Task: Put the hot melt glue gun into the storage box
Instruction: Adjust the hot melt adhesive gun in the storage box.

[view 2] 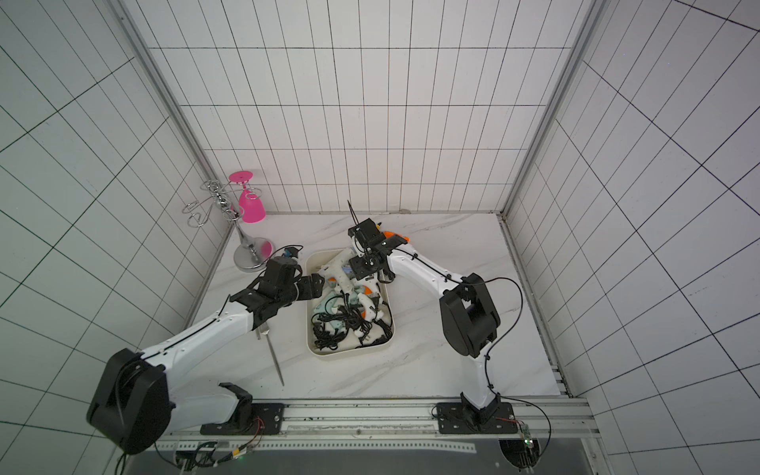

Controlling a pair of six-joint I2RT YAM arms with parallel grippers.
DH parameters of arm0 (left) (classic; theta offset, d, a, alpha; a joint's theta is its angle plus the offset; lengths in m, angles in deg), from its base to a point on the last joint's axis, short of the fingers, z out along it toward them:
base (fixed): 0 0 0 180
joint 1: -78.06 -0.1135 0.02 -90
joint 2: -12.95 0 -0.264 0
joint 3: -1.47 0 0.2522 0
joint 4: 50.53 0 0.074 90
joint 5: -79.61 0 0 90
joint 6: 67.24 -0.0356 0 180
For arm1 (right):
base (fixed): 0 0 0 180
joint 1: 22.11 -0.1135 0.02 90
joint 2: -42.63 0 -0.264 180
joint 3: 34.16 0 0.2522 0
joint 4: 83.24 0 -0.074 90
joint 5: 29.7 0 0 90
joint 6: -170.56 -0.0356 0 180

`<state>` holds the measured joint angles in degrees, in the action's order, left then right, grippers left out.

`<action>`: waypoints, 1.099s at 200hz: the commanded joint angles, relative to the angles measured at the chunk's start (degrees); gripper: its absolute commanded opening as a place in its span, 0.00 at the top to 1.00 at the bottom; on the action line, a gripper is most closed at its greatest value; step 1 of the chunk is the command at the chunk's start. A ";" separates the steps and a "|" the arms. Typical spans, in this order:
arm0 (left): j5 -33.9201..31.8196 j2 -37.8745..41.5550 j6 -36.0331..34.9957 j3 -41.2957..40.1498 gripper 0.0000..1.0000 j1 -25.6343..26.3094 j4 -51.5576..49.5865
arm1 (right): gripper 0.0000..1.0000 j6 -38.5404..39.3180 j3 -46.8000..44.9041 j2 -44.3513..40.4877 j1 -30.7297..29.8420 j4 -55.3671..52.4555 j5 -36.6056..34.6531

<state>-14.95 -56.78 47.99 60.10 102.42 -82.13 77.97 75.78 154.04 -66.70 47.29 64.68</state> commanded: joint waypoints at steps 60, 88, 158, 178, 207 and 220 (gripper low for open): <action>-5.18 6.55 -5.03 2.71 0.03 -5.06 -4.29 | 0.39 9.61 11.01 6.22 -4.09 -15.33 8.87; -4.71 7.03 -5.15 2.03 0.03 -5.30 -4.19 | 0.40 9.53 11.56 9.17 -4.09 -14.32 6.50; -4.93 8.38 -5.51 1.29 0.03 -5.31 -4.98 | 0.62 9.48 14.55 12.12 -4.18 -12.30 2.72; -5.11 9.40 -5.84 1.49 0.03 -5.40 -5.18 | 0.70 13.67 11.25 7.92 -4.35 -11.50 2.24; -5.10 10.25 -6.25 1.70 0.03 -5.46 -5.41 | 0.73 23.02 4.17 0.29 -5.21 -10.93 4.19; -4.91 10.26 -6.25 1.74 0.03 -5.47 -5.37 | 0.75 26.37 1.14 -2.60 -5.95 -10.99 4.64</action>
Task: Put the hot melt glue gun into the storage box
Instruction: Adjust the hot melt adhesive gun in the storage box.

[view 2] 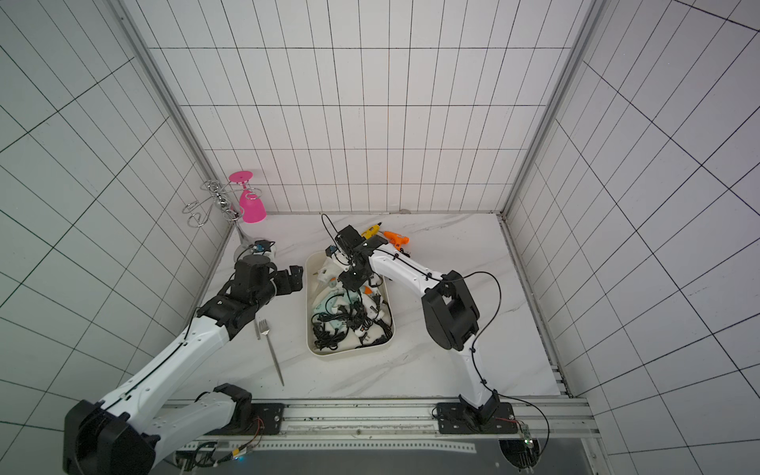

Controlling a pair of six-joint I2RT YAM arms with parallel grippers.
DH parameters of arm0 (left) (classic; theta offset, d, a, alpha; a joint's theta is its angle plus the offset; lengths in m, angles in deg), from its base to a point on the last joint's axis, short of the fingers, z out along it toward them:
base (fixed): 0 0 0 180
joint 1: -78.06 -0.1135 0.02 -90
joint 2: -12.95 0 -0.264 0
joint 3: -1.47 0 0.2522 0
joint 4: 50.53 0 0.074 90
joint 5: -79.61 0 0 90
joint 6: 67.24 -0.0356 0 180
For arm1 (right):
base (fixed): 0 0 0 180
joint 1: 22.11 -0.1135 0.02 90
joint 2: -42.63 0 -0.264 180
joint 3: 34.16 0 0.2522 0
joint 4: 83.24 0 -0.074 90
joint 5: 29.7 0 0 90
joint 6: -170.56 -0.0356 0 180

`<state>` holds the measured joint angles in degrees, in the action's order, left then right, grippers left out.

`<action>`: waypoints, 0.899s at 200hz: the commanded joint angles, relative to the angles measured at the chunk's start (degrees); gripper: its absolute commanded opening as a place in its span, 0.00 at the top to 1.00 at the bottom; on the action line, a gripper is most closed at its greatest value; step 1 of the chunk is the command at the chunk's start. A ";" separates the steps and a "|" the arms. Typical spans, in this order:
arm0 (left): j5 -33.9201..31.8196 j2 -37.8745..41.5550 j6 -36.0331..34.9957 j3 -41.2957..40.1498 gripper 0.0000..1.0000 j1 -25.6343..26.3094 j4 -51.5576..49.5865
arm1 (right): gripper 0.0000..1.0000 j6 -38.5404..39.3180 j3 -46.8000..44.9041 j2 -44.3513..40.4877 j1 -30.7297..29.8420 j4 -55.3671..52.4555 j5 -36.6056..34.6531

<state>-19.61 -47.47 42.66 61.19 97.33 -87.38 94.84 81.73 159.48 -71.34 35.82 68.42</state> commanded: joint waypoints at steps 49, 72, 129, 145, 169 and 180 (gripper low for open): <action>1.21 0.35 -0.08 0.55 0.03 -0.42 0.23 | 0.75 15.86 -13.42 -11.85 -4.73 -1.43 1.43; 2.16 -0.26 0.23 0.42 0.03 -0.40 0.58 | 0.74 15.41 -15.29 -8.60 -6.38 -1.43 -0.91; 6.24 -1.11 -0.41 0.19 0.03 -0.31 1.13 | 0.36 10.13 -14.19 -6.64 -6.30 1.05 -4.38; 6.24 -0.92 -0.60 0.28 0.03 -0.27 1.11 | 0.26 7.56 -14.37 -10.58 -4.51 4.12 -0.89; 7.63 -1.25 -1.01 0.99 0.03 -0.15 1.46 | 0.20 3.44 -11.44 -14.48 -0.62 4.91 3.81; 9.21 -1.88 -1.64 1.48 0.03 0.10 2.05 | 0.20 0.97 -9.24 -15.20 2.44 4.93 6.76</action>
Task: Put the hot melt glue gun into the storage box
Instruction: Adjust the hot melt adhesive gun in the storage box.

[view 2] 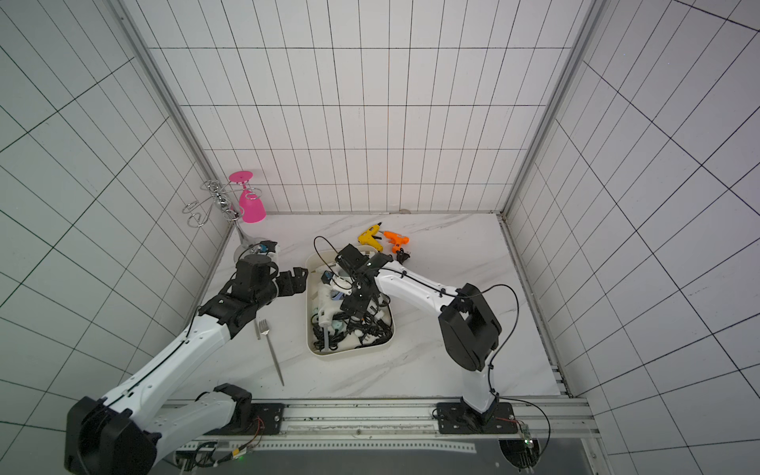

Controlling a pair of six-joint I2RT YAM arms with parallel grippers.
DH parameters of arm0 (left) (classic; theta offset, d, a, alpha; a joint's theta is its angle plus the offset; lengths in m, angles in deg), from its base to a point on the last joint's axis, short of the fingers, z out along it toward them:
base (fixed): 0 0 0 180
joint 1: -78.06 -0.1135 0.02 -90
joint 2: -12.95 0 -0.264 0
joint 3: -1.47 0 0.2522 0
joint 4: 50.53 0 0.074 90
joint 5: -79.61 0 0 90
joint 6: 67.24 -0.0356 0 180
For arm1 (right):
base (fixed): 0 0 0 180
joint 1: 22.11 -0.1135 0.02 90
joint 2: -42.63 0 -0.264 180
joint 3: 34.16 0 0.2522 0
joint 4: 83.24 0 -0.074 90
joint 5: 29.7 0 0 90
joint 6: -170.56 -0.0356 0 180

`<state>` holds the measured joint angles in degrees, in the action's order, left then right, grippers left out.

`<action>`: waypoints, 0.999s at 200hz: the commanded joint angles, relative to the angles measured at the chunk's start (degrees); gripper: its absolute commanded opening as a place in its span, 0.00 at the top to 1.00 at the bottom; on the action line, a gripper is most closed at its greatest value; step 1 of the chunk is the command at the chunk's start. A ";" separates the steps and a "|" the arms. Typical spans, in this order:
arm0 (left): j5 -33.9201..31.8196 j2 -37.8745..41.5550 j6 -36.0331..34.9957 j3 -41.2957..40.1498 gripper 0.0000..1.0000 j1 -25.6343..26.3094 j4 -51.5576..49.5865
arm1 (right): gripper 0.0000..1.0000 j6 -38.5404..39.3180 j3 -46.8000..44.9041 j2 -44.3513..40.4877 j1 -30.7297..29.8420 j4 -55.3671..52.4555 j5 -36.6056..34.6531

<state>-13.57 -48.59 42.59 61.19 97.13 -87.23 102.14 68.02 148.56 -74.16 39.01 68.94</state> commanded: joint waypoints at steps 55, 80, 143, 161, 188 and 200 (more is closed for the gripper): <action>12.15 -10.80 -5.08 4.92 0.05 7.41 6.02 | 0.23 -27.74 15.73 4.02 23.78 -0.52 2.31; 14.93 -17.26 -6.87 8.37 0.06 11.20 3.70 | 0.24 -35.33 20.85 11.51 29.42 -1.26 1.09; 13.15 -26.28 -6.07 5.10 0.08 13.80 3.36 | 0.24 -35.80 31.60 25.64 32.72 -2.81 2.43; 11.89 -27.03 -5.53 3.36 0.08 13.75 2.35 | 0.23 -36.93 31.87 26.68 32.72 0.20 3.93; 9.43 -28.65 -3.97 1.55 0.09 13.72 -0.45 | 0.22 -39.15 31.46 26.73 32.48 3.57 5.79; 10.21 -29.31 -3.58 1.29 0.10 13.87 -0.72 | 0.22 -39.59 30.99 26.79 32.04 4.70 5.83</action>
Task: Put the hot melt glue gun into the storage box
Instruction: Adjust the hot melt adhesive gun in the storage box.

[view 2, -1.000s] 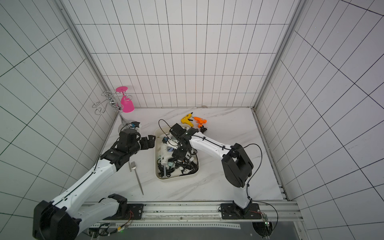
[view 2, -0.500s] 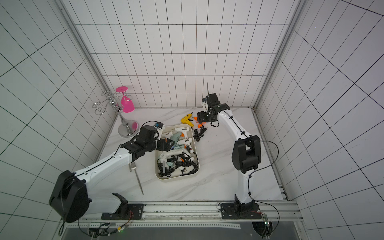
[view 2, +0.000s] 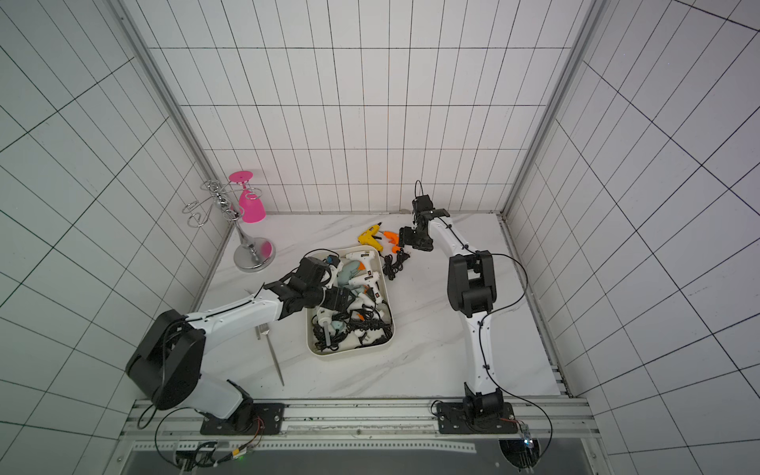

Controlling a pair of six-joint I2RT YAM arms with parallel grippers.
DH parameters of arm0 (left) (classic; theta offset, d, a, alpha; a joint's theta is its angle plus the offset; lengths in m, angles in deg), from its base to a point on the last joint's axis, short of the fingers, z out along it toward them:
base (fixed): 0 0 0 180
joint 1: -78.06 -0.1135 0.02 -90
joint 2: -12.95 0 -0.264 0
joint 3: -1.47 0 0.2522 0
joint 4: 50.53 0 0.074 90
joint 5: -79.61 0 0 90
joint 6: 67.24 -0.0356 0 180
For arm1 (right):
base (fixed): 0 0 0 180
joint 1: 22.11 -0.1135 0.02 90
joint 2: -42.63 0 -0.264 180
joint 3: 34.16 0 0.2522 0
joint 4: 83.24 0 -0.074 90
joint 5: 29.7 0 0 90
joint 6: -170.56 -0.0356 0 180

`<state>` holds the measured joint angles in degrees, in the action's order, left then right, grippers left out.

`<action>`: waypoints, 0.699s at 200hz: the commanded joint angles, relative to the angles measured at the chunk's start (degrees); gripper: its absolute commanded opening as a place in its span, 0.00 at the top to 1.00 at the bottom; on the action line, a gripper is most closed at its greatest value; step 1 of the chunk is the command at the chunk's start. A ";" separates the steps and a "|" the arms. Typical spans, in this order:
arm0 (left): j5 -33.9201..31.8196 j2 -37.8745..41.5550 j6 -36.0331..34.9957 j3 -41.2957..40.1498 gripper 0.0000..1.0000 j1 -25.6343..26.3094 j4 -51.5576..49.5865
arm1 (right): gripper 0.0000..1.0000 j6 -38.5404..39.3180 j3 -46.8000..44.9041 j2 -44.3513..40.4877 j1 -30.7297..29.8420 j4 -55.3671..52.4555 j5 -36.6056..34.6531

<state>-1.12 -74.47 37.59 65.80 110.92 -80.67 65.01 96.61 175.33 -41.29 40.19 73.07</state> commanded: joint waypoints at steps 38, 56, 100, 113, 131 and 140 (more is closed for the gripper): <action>-1.87 -2.32 0.91 -0.92 0.11 0.44 -10.67 | 0.21 -0.80 7.54 4.92 -2.42 1.32 0.13; -1.72 0.33 -0.32 0.59 0.11 0.43 -11.83 | 0.24 -0.01 11.42 8.06 -3.03 -3.05 -1.56; -2.14 5.14 -1.82 5.60 0.11 0.38 -14.94 | 0.34 1.66 11.92 9.84 -4.90 -4.46 -7.78; -3.05 6.38 -2.15 6.69 0.10 0.36 -15.33 | 0.39 1.75 11.84 10.10 -4.91 -4.89 -8.91; -4.32 7.45 -3.31 8.32 0.10 0.37 -16.08 | 0.47 1.98 11.60 10.20 -4.89 -5.45 -10.27; -5.48 7.95 -3.70 9.13 0.10 0.32 -16.76 | 0.50 2.02 11.21 9.88 -4.91 -5.45 -10.81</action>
<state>-3.61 -68.61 36.15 71.81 111.03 -95.05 66.17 105.73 184.66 -46.20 36.93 66.26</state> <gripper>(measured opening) 0.899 0.538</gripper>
